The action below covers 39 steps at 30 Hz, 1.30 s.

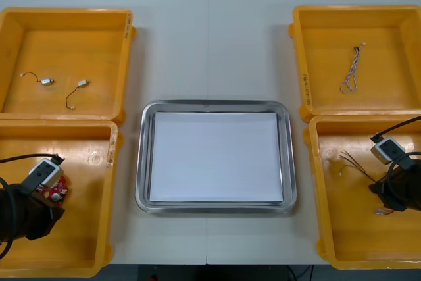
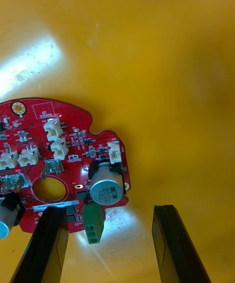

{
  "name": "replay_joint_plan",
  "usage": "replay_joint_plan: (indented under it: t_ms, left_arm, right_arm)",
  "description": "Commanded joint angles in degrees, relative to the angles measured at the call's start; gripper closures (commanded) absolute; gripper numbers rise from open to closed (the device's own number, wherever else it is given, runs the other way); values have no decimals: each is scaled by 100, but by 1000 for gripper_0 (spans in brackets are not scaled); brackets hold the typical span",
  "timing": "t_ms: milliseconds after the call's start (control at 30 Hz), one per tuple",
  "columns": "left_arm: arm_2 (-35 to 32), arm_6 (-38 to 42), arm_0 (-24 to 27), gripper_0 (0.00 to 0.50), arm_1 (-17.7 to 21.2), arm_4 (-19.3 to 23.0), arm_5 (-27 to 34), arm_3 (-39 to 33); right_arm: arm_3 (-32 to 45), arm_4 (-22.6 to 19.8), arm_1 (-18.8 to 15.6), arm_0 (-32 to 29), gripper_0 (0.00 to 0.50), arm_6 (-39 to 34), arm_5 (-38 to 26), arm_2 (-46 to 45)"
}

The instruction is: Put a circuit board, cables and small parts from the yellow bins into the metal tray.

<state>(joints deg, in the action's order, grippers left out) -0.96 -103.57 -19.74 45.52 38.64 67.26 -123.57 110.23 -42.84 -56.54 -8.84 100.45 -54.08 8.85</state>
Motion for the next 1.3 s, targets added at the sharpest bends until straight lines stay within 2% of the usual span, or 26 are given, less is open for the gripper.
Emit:
replay_joint_plan:
  t_ms: [33, 200, 233, 267, 300, 367, 433, 733, 867, 933, 1133, 1300]
  left_arm:
    - [61, -392, -250, 0, 229, -93, -117, -27]
    - [105, -383, -267, 0, 220, -155, -126, -27]
    - [105, -383, -276, 0, 220, -163, -126, -27]
    - [105, -383, -285, 0, 220, -190, -134, -18]
    - [105, -383, -294, 0, 220, -190, -143, -27]
    - [113, -392, -303, 0, 220, -181, -152, -27]
    - [148, -375, -303, 0, 220, -216, -152, -27]
    - [236, -322, -303, 0, 220, -322, -205, -27]
    - [280, -295, -303, 0, 220, -401, -222, -9]
    - [289, -287, -303, 0, 220, -436, -231, 0]
    - [307, -278, -303, 0, 220, -436, -231, 0]
    - [324, -278, -303, 0, 220, -445, -240, 8]
  right_arm:
    - [-186, -23, -174, -127, 0, -166, 161, 213]
    - [-186, -85, -174, -127, 9, -219, 152, 213]
    - [-195, -102, -165, -136, 95, -237, 161, 213]
    - [-204, -128, -165, -136, 202, -254, 161, 213]
    - [-212, -137, -174, -136, 243, -254, 161, 213]
    - [-230, -155, -147, -136, 405, -281, 161, 213]
    - [-230, -172, -147, -136, 500, -298, 161, 213]
    - [-195, -208, -130, -83, 500, -351, 152, 169]
    - [-63, -225, -130, 22, 500, -351, -164, 73]
    - [60, -234, -130, 58, 500, -333, -446, -59]
    - [675, -331, -138, 260, 500, -307, -1826, -578]
    - [913, -542, -138, 444, 500, -272, -2537, -912]
